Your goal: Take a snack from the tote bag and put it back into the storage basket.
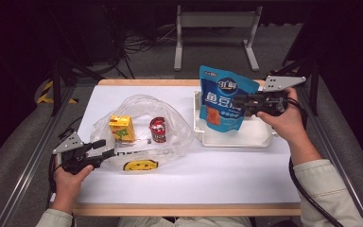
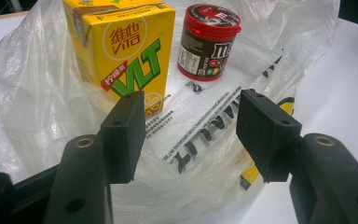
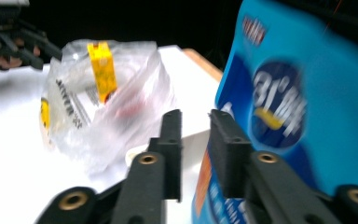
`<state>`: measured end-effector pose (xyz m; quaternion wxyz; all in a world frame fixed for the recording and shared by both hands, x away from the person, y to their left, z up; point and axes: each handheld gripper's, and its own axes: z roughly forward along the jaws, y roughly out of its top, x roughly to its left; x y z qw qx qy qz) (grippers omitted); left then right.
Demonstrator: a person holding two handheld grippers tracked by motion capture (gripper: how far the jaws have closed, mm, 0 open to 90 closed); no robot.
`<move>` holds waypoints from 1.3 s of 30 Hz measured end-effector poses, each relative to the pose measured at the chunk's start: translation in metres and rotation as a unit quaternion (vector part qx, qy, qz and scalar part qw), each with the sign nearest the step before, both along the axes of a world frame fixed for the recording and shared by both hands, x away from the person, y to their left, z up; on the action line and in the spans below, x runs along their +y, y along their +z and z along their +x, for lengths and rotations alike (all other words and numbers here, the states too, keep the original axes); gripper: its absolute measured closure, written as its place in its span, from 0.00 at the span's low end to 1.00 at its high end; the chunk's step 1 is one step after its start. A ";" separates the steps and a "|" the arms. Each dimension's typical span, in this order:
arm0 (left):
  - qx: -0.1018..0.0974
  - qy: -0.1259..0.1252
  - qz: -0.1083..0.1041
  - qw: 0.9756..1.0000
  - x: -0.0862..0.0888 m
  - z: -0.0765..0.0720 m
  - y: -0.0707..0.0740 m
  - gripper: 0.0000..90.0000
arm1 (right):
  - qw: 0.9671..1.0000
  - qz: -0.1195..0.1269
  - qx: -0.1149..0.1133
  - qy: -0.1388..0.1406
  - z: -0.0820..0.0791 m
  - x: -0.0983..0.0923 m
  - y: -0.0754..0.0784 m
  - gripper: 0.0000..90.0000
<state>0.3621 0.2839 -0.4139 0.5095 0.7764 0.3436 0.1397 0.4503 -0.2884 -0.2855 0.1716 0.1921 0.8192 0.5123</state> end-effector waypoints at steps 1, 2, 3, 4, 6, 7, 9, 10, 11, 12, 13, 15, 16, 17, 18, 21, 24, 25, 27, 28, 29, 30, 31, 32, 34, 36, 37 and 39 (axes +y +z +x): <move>0.000 0.000 0.000 1.000 0.000 0.000 0.000 0.48 | 1.000 -0.004 0.004 0.000 0.001 0.000 -0.004 0.87; 0.000 0.000 0.000 1.000 0.000 0.000 0.000 0.48 | 1.000 -0.007 0.007 0.000 0.001 0.001 -0.007 0.90; 0.000 0.000 0.000 1.000 0.000 0.000 0.000 0.48 | 1.000 -0.014 0.010 0.000 0.002 0.001 -0.012 0.92; 0.000 0.000 0.000 1.000 0.000 0.000 0.000 0.48 | 1.000 -0.019 0.012 0.000 0.003 0.001 -0.016 0.93; 0.000 0.000 0.000 1.000 0.000 0.000 0.000 0.48 | 0.999 -0.030 0.013 0.002 0.005 0.002 -0.022 0.97; -0.001 0.000 0.000 1.000 0.000 0.000 0.000 0.48 | 0.999 -0.036 0.014 0.003 0.006 0.003 -0.025 0.98; -0.001 0.000 0.001 1.000 0.000 0.000 0.000 0.48 | 0.999 -0.043 0.016 0.004 0.007 0.004 -0.032 1.00; -0.001 0.000 0.001 1.000 0.000 0.000 0.000 0.48 | 0.999 -0.047 0.019 0.005 0.007 0.004 -0.036 1.00; 0.000 0.000 0.000 1.000 0.000 0.000 0.000 0.48 | 0.999 -0.050 0.020 0.006 0.008 0.005 -0.038 1.00; 0.000 0.000 -0.001 1.000 0.000 0.000 0.000 0.48 | 0.998 -0.052 0.023 0.006 0.008 0.005 -0.041 1.00; 0.000 0.000 0.000 1.000 0.000 0.000 0.000 0.48 | 0.998 -0.055 0.026 0.006 0.008 0.006 -0.045 1.00; 0.000 -0.001 0.001 1.000 0.000 0.000 0.000 0.48 | 0.998 -0.062 0.029 0.005 0.009 0.007 -0.051 1.00; 0.000 -0.001 0.000 1.000 0.000 0.000 0.000 0.48 | 0.997 -0.065 0.031 0.004 0.009 0.007 -0.054 1.00; 0.000 0.000 0.000 1.000 0.000 0.000 0.000 0.48 | 0.997 -0.068 0.035 0.003 0.010 0.008 -0.057 1.00; 0.000 0.000 0.000 1.000 0.000 0.000 0.000 0.48 | 0.997 -0.070 0.035 0.003 0.010 0.008 -0.059 1.00; 0.000 0.000 0.000 1.000 0.000 0.000 0.000 0.48 | 0.996 -0.079 0.039 0.000 0.011 0.010 -0.067 1.00; 0.000 0.000 0.000 1.000 0.000 0.000 0.000 0.48 | 0.995 -0.086 0.042 0.000 0.012 0.012 -0.072 1.00; 0.000 -0.001 0.000 1.000 0.000 0.000 0.000 0.48 | 0.995 -0.093 0.043 -0.003 0.012 0.014 -0.076 1.00; 0.001 -0.001 0.000 1.000 0.000 0.000 0.000 0.48 | 0.994 -0.098 0.043 -0.004 0.012 0.014 -0.078 1.00; 0.000 -0.001 0.001 1.000 0.000 0.000 0.000 0.48 | 0.994 -0.102 0.043 -0.004 0.012 0.015 -0.080 1.00; 0.000 -0.001 0.000 1.000 0.000 0.000 0.000 0.48 | 0.994 -0.104 0.044 -0.007 0.013 0.015 -0.082 1.00; 0.000 -0.001 0.001 1.000 0.000 0.000 0.000 0.48 | 0.993 -0.109 0.044 -0.009 0.013 0.016 -0.084 1.00; 0.000 -0.001 0.000 1.000 0.000 0.000 0.000 0.48 | 0.992 -0.116 0.042 -0.011 0.013 0.016 -0.086 1.00; 0.000 -0.001 0.001 1.000 0.000 0.000 0.000 0.48 | 0.991 -0.123 0.040 -0.013 0.014 0.017 -0.088 1.00; 0.000 -0.001 0.000 1.000 0.000 0.000 0.000 0.48 | 0.990 -0.134 0.036 -0.022 0.015 0.017 -0.091 1.00; 0.000 0.000 0.000 1.000 -0.001 0.000 0.000 0.48 | 0.988 -0.146 0.030 -0.035 0.017 0.017 -0.094 1.00; 0.000 -0.001 0.001 1.000 0.000 0.000 0.000 0.48 | 0.988 -0.149 0.029 -0.041 0.018 0.017 -0.096 1.00; 0.000 -0.001 0.001 1.000 0.000 0.000 0.000 0.48 | 0.986 -0.153 0.028 -0.051 0.020 0.015 -0.098 1.00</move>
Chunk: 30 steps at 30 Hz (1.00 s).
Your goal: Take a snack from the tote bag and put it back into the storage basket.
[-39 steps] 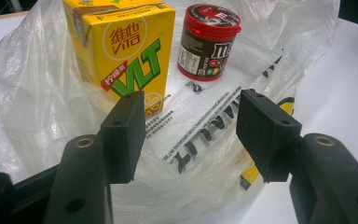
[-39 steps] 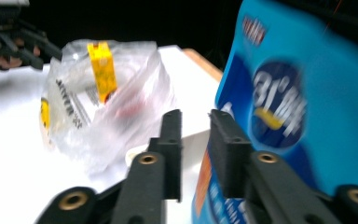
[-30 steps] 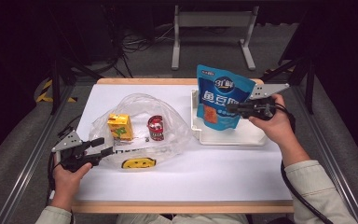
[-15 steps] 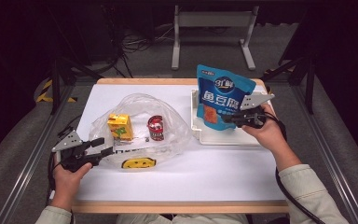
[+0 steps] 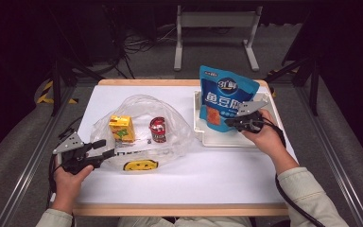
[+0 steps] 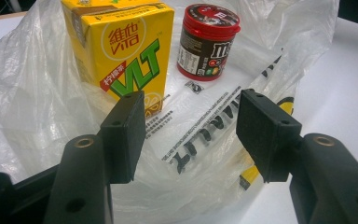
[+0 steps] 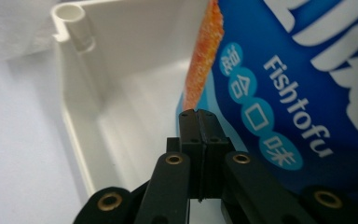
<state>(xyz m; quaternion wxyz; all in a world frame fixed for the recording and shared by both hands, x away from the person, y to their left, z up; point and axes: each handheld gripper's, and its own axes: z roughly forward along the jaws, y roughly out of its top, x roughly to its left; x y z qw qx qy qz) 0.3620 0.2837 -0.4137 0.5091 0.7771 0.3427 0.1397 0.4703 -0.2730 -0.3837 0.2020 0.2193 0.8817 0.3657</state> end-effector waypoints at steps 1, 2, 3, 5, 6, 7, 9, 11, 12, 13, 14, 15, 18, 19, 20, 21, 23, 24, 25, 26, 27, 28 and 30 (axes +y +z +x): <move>0.000 0.000 0.000 1.000 0.000 0.000 0.000 0.48 | 1.000 -0.002 -0.002 -0.005 0.001 -0.001 -0.001 1.00; 0.000 0.000 0.000 1.000 0.000 0.000 0.000 0.48 | 1.000 -0.002 -0.002 -0.007 0.002 -0.001 -0.003 1.00; 0.000 0.000 0.000 1.000 0.000 0.000 0.000 0.48 | 1.000 0.001 0.000 -0.009 0.002 -0.002 -0.003 1.00; -0.001 -0.001 0.001 1.000 0.000 0.000 0.000 0.48 | 1.000 0.000 -0.001 -0.012 0.003 -0.003 -0.005 1.00; 0.000 0.000 0.000 1.000 0.000 0.000 0.000 0.48 | 1.000 -0.002 -0.002 -0.013 0.004 -0.004 -0.005 1.00; -0.001 -0.001 0.000 1.000 0.000 0.000 0.000 0.48 | 1.000 -0.003 -0.002 -0.015 0.004 -0.004 -0.006 1.00; -0.001 -0.001 0.000 1.000 0.000 0.000 0.000 0.48 | 1.000 -0.005 -0.003 -0.016 0.005 -0.005 -0.006 1.00; -0.001 -0.001 -0.001 1.000 0.000 0.000 0.000 0.48 | 1.000 -0.004 -0.002 -0.020 0.006 -0.007 -0.006 1.00; 0.000 0.000 0.000 1.000 0.000 0.000 0.000 0.48 | 1.000 -0.003 -0.002 -0.021 0.006 -0.008 -0.006 1.00; -0.001 -0.001 0.001 1.000 0.000 0.000 0.000 0.48 | 1.000 -0.005 -0.003 -0.024 0.007 -0.009 -0.007 1.00; 0.000 0.000 0.002 1.000 0.000 0.000 0.000 0.48 | 1.000 -0.007 -0.003 -0.025 0.007 -0.009 -0.007 1.00; -0.003 -0.001 0.004 1.000 0.000 0.000 0.001 0.48 | 1.000 -0.009 -0.004 -0.028 0.007 -0.010 -0.008 1.00; -0.001 -0.001 0.000 1.000 0.000 0.000 0.000 0.48 | 0.999 -0.009 -0.002 -0.036 0.009 -0.013 -0.010 1.00; -0.001 -0.001 0.000 1.000 0.000 0.000 0.000 0.48 | 0.999 -0.009 -0.002 -0.039 0.009 -0.014 -0.010 1.00; -0.001 -0.001 0.000 1.000 0.000 0.000 0.000 0.48 | 0.999 -0.007 0.002 -0.044 0.010 -0.015 -0.011 1.00; -0.003 -0.001 0.001 1.000 0.000 0.000 0.000 0.48 | 0.999 -0.005 0.004 -0.046 0.010 -0.016 -0.011 1.00; -0.003 -0.001 0.001 1.000 0.000 0.000 0.000 0.48 | 0.999 -0.003 0.005 -0.046 0.010 -0.016 -0.012 1.00; -0.003 -0.001 0.001 1.000 0.000 0.000 0.000 0.48 | 0.999 -0.003 0.005 -0.046 0.010 -0.016 -0.012 1.00; -0.002 -0.001 0.001 1.000 0.000 0.000 0.000 0.48 | 0.999 -0.004 0.004 -0.046 0.010 -0.016 -0.012 1.00; -0.003 -0.001 0.001 1.000 0.000 0.000 0.000 0.48 | 0.999 -0.006 0.005 -0.046 0.009 -0.015 -0.012 1.00; -0.003 -0.001 0.001 1.000 0.000 0.000 0.000 0.48 | 0.999 -0.006 0.005 -0.046 0.009 -0.015 -0.012 1.00; -0.002 0.000 0.000 1.000 0.000 0.000 0.000 0.48 | 0.999 -0.007 0.008 -0.045 0.009 -0.015 -0.012 1.00; -0.001 -0.001 0.000 1.000 0.000 0.000 0.000 0.48 | 0.999 -0.005 0.012 -0.044 0.008 -0.013 -0.012 1.00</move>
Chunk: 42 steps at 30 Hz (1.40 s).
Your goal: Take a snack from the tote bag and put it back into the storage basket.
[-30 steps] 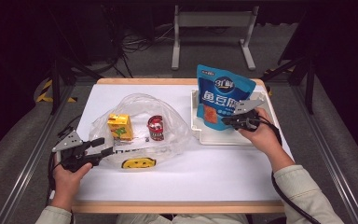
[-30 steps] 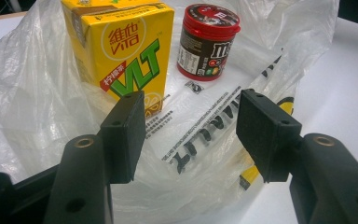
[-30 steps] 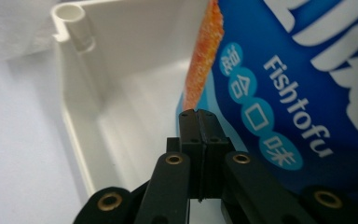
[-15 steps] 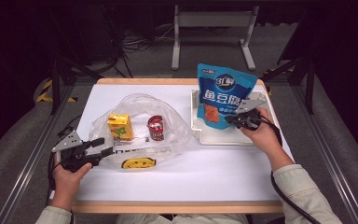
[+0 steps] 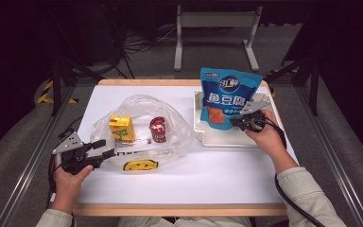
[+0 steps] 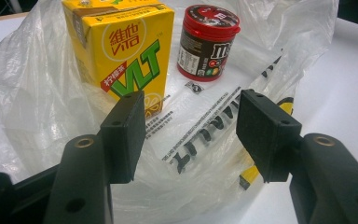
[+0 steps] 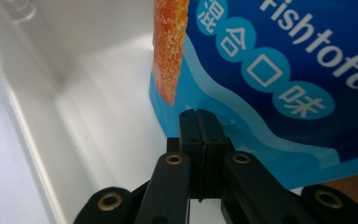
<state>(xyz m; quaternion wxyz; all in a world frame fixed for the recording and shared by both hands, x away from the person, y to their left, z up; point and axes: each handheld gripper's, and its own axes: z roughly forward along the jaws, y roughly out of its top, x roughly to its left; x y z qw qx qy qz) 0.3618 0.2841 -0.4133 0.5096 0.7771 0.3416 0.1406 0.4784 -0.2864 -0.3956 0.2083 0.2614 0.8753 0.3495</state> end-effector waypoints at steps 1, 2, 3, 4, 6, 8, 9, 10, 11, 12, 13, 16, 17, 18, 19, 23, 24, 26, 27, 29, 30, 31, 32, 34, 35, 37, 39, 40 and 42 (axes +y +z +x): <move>0.000 0.000 0.000 1.000 0.000 0.000 0.000 0.48 | 1.000 0.001 0.001 0.002 -0.001 0.001 0.000 1.00; 0.000 0.000 0.000 1.000 0.000 0.000 0.000 0.48 | 1.000 0.002 0.003 0.003 -0.001 0.002 0.000 1.00; 0.000 0.000 0.000 1.000 0.000 0.000 0.000 0.48 | 1.000 0.005 0.005 0.006 -0.002 0.003 0.001 1.00; 0.000 0.000 0.000 1.000 0.000 0.000 0.000 0.48 | 1.000 0.008 0.007 0.009 -0.003 0.005 0.002 1.00; 0.001 0.001 0.000 1.000 0.000 0.000 0.000 0.48 | 1.000 0.012 0.009 0.012 -0.005 0.006 0.003 1.00; 0.001 0.000 0.000 1.000 0.001 0.000 0.000 0.48 | 1.000 0.017 0.005 0.018 -0.007 0.009 0.008 0.97; 0.002 0.000 -0.001 1.000 0.001 0.000 0.000 0.48 | 1.000 0.022 0.005 0.021 -0.009 0.011 0.010 0.96; 0.001 0.000 -0.001 1.000 0.001 0.000 0.000 0.48 | 0.999 0.032 0.001 0.027 -0.011 0.015 0.017 0.95; 0.001 0.000 -0.001 1.000 0.001 0.000 0.000 0.48 | 0.999 0.032 0.001 0.027 -0.011 0.015 0.017 0.95; 0.001 0.001 -0.001 1.000 0.000 0.000 0.000 0.48 | 0.999 0.042 -0.001 0.032 -0.014 0.019 0.024 0.91; 0.001 0.001 -0.001 1.000 0.000 0.000 0.000 0.48 | 0.998 0.051 0.000 0.035 -0.015 0.020 0.026 0.90; -0.001 -0.001 0.001 1.000 0.000 0.000 0.000 0.48 | 0.997 0.062 -0.001 0.042 -0.018 0.026 0.033 0.87; 0.001 0.000 0.000 1.000 0.000 -0.001 0.000 0.48 | 0.997 0.069 0.001 0.045 -0.019 0.028 0.036 0.85; -0.002 0.001 0.000 1.000 0.001 -0.001 0.000 0.48 | 0.996 0.077 0.002 0.050 -0.020 0.030 0.038 0.84; 0.000 0.001 -0.003 1.000 0.001 -0.001 0.001 0.48 | 0.995 0.082 0.001 0.052 -0.020 0.033 0.041 0.81; 0.001 -0.001 0.000 1.000 -0.001 0.000 0.000 0.48 | 0.992 0.115 0.010 0.061 -0.023 0.043 0.051 0.71; 0.001 -0.001 0.001 1.000 -0.001 0.000 0.000 0.48 | 0.991 0.119 0.012 0.064 -0.024 0.046 0.054 0.69; 0.000 -0.001 0.000 1.000 0.001 0.000 0.000 0.48 | 0.988 0.132 0.015 0.074 -0.026 0.055 0.060 0.62; 0.000 -0.001 -0.002 1.000 0.001 0.000 0.000 0.48 | 0.988 0.132 0.015 0.074 -0.026 0.055 0.060 0.62; 0.000 -0.001 -0.002 1.000 0.001 0.000 0.000 0.48 | 0.987 0.137 0.012 0.083 -0.027 0.062 0.065 0.57; 0.000 -0.001 -0.001 1.000 0.001 0.000 0.000 0.48 | 0.986 0.144 0.015 0.087 -0.027 0.065 0.068 0.54; 0.000 0.000 -0.002 1.000 0.000 0.000 0.000 0.48 | 0.984 0.153 0.019 0.090 -0.027 0.069 0.070 0.51; -0.002 -0.001 -0.002 1.000 0.000 -0.001 0.001 0.48 | 0.982 0.160 0.020 0.094 -0.027 0.072 0.072 0.49; -0.001 -0.001 -0.002 1.000 0.001 -0.001 0.001 0.48 | 0.980 0.170 0.027 0.102 -0.026 0.079 0.075 0.44; -0.002 -0.001 -0.002 1.000 0.001 -0.001 0.001 0.48 | 0.979 0.173 0.028 0.106 -0.026 0.083 0.077 0.42; -0.001 0.000 -0.001 1.000 0.002 -0.002 0.001 0.48 | 0.978 0.174 0.026 0.113 -0.025 0.091 0.081 0.41; -0.002 0.001 -0.003 1.000 0.002 -0.002 0.001 0.48 | 0.977 0.174 0.025 0.119 -0.024 0.099 0.083 0.40; -0.002 0.002 -0.003 1.000 0.002 -0.003 0.000 0.48 | 0.977 0.173 0.024 0.122 -0.024 0.102 0.084 0.39; -0.002 0.003 -0.004 1.000 0.003 -0.004 0.000 0.48 | 0.977 0.170 0.023 0.130 -0.023 0.111 0.087 0.38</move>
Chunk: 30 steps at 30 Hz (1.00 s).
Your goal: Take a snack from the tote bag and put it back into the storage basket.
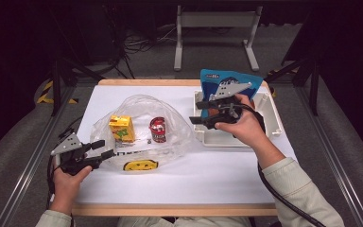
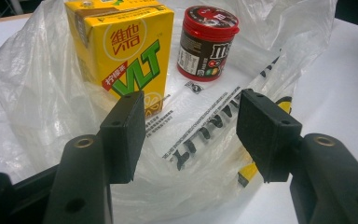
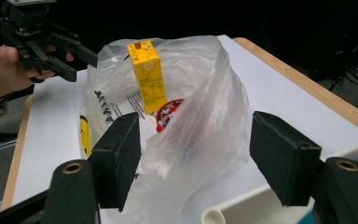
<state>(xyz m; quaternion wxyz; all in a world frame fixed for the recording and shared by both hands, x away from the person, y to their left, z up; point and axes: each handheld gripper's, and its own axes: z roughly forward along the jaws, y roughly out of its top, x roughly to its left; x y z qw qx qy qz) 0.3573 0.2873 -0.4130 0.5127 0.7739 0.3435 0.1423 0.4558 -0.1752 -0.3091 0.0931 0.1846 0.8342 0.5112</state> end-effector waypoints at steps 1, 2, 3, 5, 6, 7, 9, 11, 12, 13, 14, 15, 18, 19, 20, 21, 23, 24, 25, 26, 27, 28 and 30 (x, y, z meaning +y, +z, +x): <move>-0.001 0.001 0.001 1.000 0.001 -0.001 0.000 0.48 | 1.000 -0.001 -0.001 0.004 0.001 0.004 0.001 0.37; -0.001 0.002 0.001 1.000 0.002 -0.002 0.000 0.48 | 1.000 -0.001 -0.002 0.008 0.001 0.009 0.001 0.37; 0.000 0.004 0.001 1.000 0.003 -0.003 0.000 0.48 | 1.000 -0.002 -0.002 0.012 0.002 0.013 0.002 0.36; -0.002 0.006 -0.001 1.000 0.004 -0.005 0.000 0.48 | 1.000 -0.001 0.001 0.019 0.004 0.023 0.003 0.34; -0.002 0.007 0.000 1.000 0.005 -0.006 0.000 0.48 | 1.000 -0.003 0.002 0.023 0.006 0.028 0.003 0.33; -0.002 0.007 0.000 1.000 0.005 -0.006 0.000 0.48 | 1.000 -0.003 0.002 0.023 0.006 0.028 0.003 0.33; -0.001 0.006 0.002 1.000 0.005 -0.008 0.000 0.48 | 1.000 -0.008 0.002 0.028 0.008 0.037 0.003 0.32; -0.004 0.007 0.002 1.000 0.006 -0.009 0.000 0.48 | 0.999 -0.011 -0.001 0.033 0.009 0.046 0.003 0.32; -0.001 0.009 0.001 1.000 0.007 -0.010 0.000 0.48 | 0.999 -0.012 -0.002 0.035 0.010 0.050 0.003 0.31; -0.002 0.009 0.000 1.000 0.007 -0.010 0.000 0.48 | 0.999 -0.013 -0.003 0.037 0.011 0.053 0.004 0.31; -0.001 0.009 0.000 1.000 0.008 -0.010 0.000 0.48 | 0.999 -0.014 -0.004 0.041 0.012 0.057 0.004 0.31; -0.003 0.010 0.001 1.000 0.008 -0.011 0.000 0.48 | 0.999 -0.014 -0.004 0.043 0.012 0.059 0.004 0.31; -0.002 0.012 -0.002 1.000 0.009 -0.011 0.001 0.48 | 0.999 -0.019 -0.005 0.049 0.014 0.068 0.003 0.30; -0.004 0.012 -0.002 1.000 0.009 -0.011 0.001 0.48 | 0.999 -0.020 -0.006 0.050 0.015 0.071 0.003 0.30; -0.005 0.010 -0.002 1.000 0.009 -0.010 0.001 0.48 | 0.999 -0.020 -0.006 0.050 0.016 0.073 0.003 0.29; -0.005 0.009 -0.002 1.000 0.008 -0.010 0.001 0.48 | 0.998 -0.020 -0.007 0.051 0.016 0.075 0.003 0.29; -0.004 0.009 -0.003 1.000 0.008 -0.009 0.001 0.48 | 0.998 -0.021 -0.007 0.052 0.017 0.078 0.003 0.29; -0.004 0.009 -0.002 1.000 0.007 -0.009 0.001 0.48 | 0.998 -0.020 -0.007 0.052 0.017 0.079 0.003 0.29; -0.006 0.010 0.000 1.000 0.007 -0.009 0.001 0.48 | 0.999 -0.020 -0.002 0.050 0.017 0.082 0.003 0.28; -0.007 0.011 -0.001 1.000 0.007 -0.008 0.001 0.48 | 0.999 -0.022 0.008 0.048 0.018 0.084 0.002 0.28; -0.007 0.010 -0.003 1.000 0.007 -0.008 0.001 0.48 | 0.998 -0.021 0.008 0.050 0.018 0.087 0.002 0.28; -0.006 0.011 -0.005 1.000 0.006 -0.007 0.001 0.48 | 0.998 -0.022 0.005 0.051 0.019 0.089 0.002 0.27; -0.008 0.009 -0.002 1.000 0.006 -0.006 0.002 0.48 | 0.998 -0.024 0.003 0.050 0.020 0.096 0.001 0.26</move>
